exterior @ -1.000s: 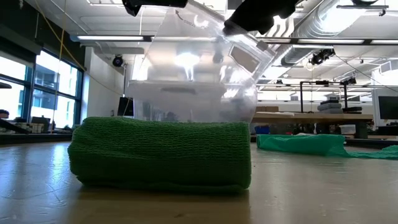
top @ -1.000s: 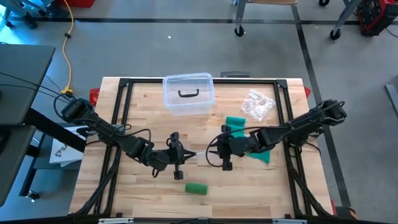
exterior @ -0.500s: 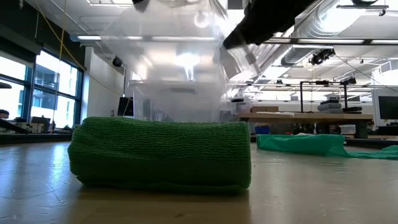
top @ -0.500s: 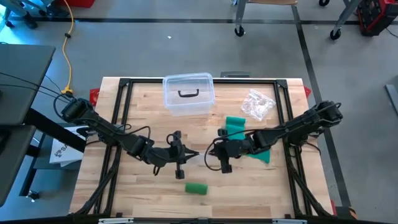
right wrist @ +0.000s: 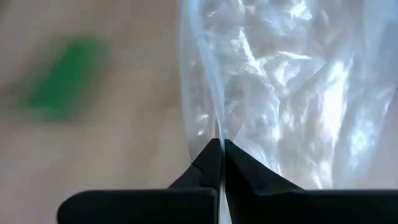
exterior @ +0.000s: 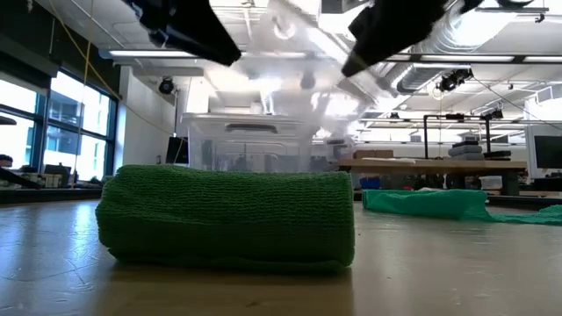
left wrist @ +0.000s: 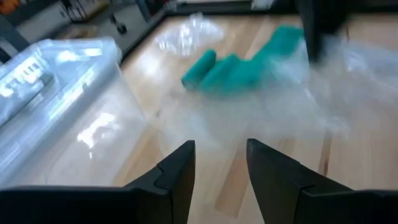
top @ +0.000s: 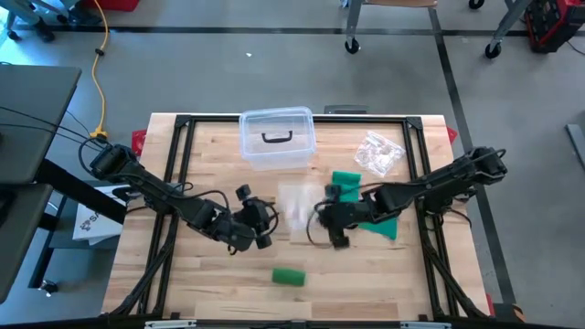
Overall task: Roll bandage
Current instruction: Open the middle left zip bag
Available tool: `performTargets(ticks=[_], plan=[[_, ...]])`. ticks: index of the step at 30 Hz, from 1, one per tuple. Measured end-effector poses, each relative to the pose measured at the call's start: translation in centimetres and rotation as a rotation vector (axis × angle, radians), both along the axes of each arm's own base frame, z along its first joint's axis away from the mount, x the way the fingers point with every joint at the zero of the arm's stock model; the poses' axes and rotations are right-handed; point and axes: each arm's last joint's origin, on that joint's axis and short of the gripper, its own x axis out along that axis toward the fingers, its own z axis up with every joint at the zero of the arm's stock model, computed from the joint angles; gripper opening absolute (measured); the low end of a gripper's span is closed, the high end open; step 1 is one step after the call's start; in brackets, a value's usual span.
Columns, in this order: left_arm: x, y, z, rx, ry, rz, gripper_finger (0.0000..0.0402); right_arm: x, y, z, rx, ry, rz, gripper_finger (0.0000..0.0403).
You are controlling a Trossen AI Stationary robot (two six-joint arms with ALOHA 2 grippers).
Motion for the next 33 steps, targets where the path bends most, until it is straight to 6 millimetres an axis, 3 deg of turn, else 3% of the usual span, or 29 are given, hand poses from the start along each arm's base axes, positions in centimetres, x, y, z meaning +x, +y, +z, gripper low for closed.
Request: performTargets(ticks=[2,5,12,17,22,33], plan=[[0.2,-0.3,0.4,0.024,-0.040,-0.005,0.0139,0.0,0.1,-0.9,-0.047,0.009,-0.040,0.0000],[0.4,-0.8,1.2,0.082,-0.104,0.002,0.0135,0.2,-0.1,-1.7,-0.193,-0.042,-0.270,0.0000],[1.3,0.0,1.9,0.048,-0.179,0.015,0.0131,1.1,0.5,-3.6,-0.158,0.014,-0.171,0.0000],[3.3,1.4,0.7,-0.063,-0.131,-0.138,0.0130,1.4,1.0,-3.6,-0.174,-0.020,-0.158,0.0000],[5.5,2.0,-1.1,-0.049,-0.111,-0.250,0.0130,1.5,1.0,-3.5,-0.158,-0.033,-0.159,0.0000],[6.0,2.6,-3.4,-0.057,-0.011,-0.220,0.0130,1.6,0.5,-3.5,-0.139,-0.041,-0.218,0.0000]])
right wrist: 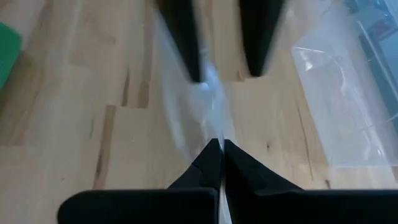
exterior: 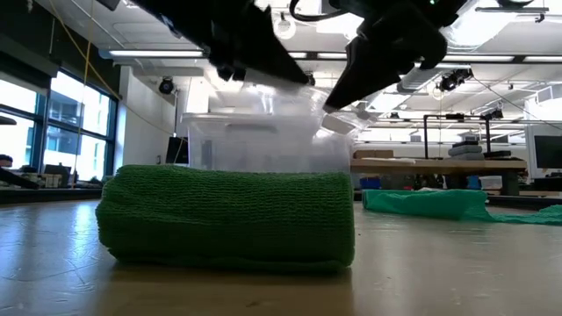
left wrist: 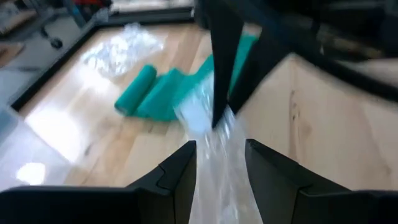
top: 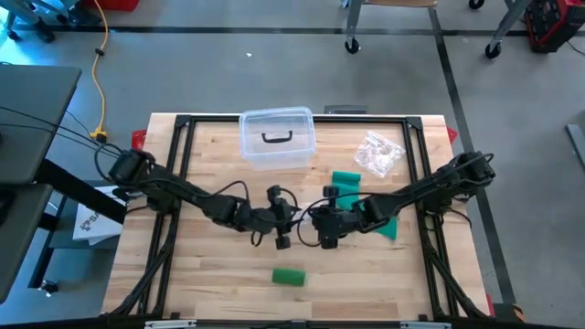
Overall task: Roll bandage
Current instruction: Open the middle left zip bag
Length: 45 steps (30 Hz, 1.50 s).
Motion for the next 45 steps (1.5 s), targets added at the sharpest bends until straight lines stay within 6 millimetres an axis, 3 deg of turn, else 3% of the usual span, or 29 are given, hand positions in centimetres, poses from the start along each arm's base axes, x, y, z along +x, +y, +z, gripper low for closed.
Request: performTargets(ticks=[7,15,21,26,32,45], plan=[[-0.1,0.3,-0.3,0.001,0.026,0.031,0.0130,0.3,-1.0,0.4,0.054,-0.008,-0.099,0.0000],[0.4,-0.4,1.5,0.183,-0.003,0.029,0.0130,0.6,-2.6,0.8,0.131,0.025,-0.157,0.0000],[0.8,0.3,0.8,0.233,0.036,0.034,0.0130,0.8,-3.2,0.8,0.149,0.017,-0.184,0.0000],[1.3,1.3,-0.3,0.236,0.064,0.087,0.0130,0.9,-2.6,1.0,0.112,0.014,-0.111,0.0000],[1.6,1.3,0.0,0.218,0.043,0.103,0.0130,0.8,-2.2,0.9,0.116,0.041,-0.030,0.0000],[1.7,3.0,-0.6,0.074,0.205,-0.057,0.0130,1.0,-2.8,0.9,0.036,0.092,0.121,0.0000]])
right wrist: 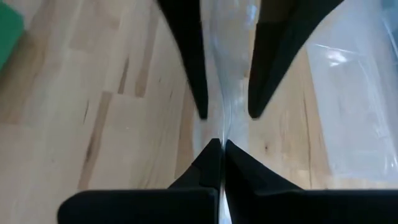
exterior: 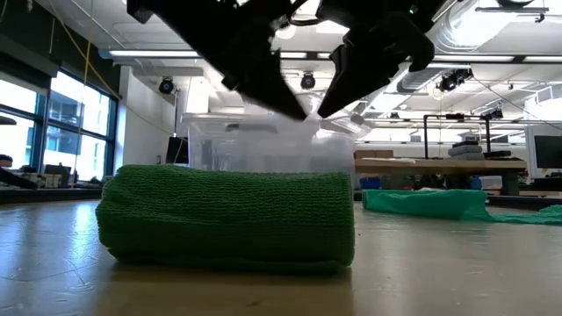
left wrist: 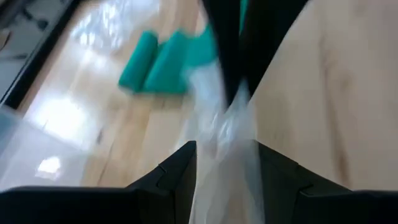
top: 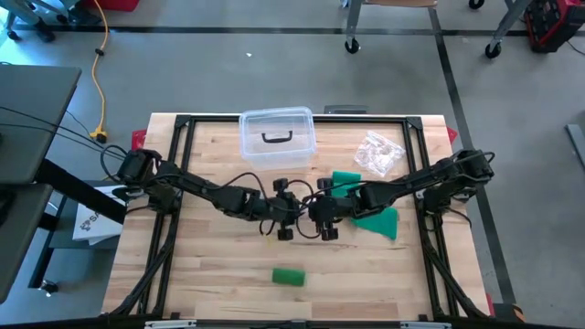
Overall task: Roll bandage
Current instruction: Open the middle left zip bag
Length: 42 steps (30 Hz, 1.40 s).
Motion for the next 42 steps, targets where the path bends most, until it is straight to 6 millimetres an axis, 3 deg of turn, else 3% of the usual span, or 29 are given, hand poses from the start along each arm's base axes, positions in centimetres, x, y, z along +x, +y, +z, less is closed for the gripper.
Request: performTargets(ticks=[4,10,15,20,26,30,37,42], plan=[[-0.1,-0.3,1.5,0.074,0.103,0.037,0.0130,0.1,-0.5,0.0,0.012,0.018,0.058,0.0000],[0.2,-1.0,3.0,0.107,0.108,0.006,0.0117,0.3,-1.7,-0.1,0.004,0.026,0.063,0.0000],[0.5,-0.3,1.4,0.043,0.178,0.036,0.0097,0.4,-2.5,-0.2,0.067,0.049,0.089,0.0000],[1.2,-1.0,-0.5,0.025,0.206,0.017,0.0071,0.2,-2.7,-0.3,0.124,0.079,0.122,0.0000],[1.8,-2.7,0.1,0.007,0.194,0.000,0.0048,-0.3,-3.3,-0.7,0.157,0.155,0.121,0.0000],[2.0,-2.5,1.1,0.003,0.216,0.029,0.0071,-0.3,-3.3,-0.7,0.181,0.157,0.137,0.0000],[2.6,-1.5,1.8,0.010,0.169,0.079,0.0155,0.0,-3.3,-0.5,0.195,0.116,0.136,0.0000],[2.7,-1.0,1.5,0.103,0.196,0.072,0.0154,0.1,-3.2,-0.4,0.201,0.101,0.133,0.0000]])
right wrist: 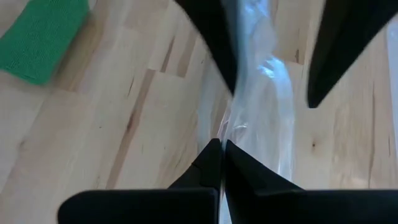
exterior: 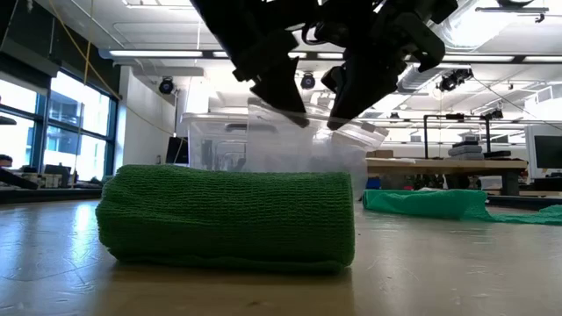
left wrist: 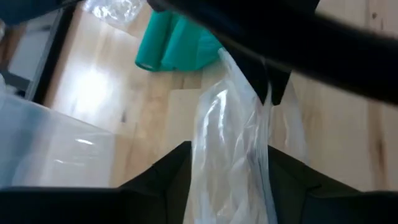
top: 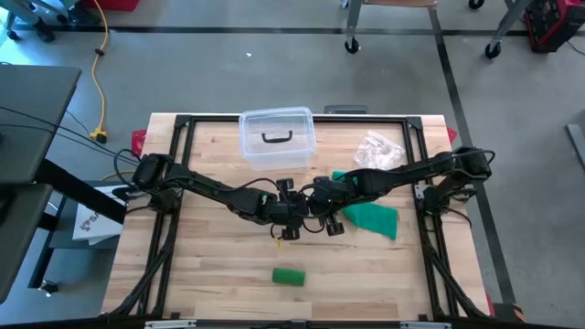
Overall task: Roll bandage
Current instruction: Open the middle left zip bag
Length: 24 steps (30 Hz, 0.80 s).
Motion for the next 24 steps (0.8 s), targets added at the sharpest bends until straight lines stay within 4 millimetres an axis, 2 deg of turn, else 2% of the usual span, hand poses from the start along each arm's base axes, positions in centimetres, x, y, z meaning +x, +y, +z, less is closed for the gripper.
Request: performTargets(ticks=[5,10,16,19,24], plan=[[0.0,0.0,-0.3,0.049,0.040,-0.061,0.0091,0.0,0.0,0.0,0.011,-0.001,-0.010,0.0000],[0.0,-0.3,-0.4,-0.033,0.058,-0.120,0.0012,0.4,0.1,0.3,0.013,-0.050,-0.010,0.0000],[0.0,0.0,-1.3,-0.071,0.074,-0.011,0.0003,0.7,-0.1,0.4,-0.022,-0.089,-0.070,0.0004],[-0.1,0.1,-2.4,-0.087,0.101,0.065,0.0001,0.5,-0.3,0.3,-0.062,-0.074,-0.140,0.0035],[0.1,-0.3,-3.9,-0.087,0.067,0.199,0.0001,-0.2,-0.7,0.2,-0.141,-0.016,-0.209,0.0125]])
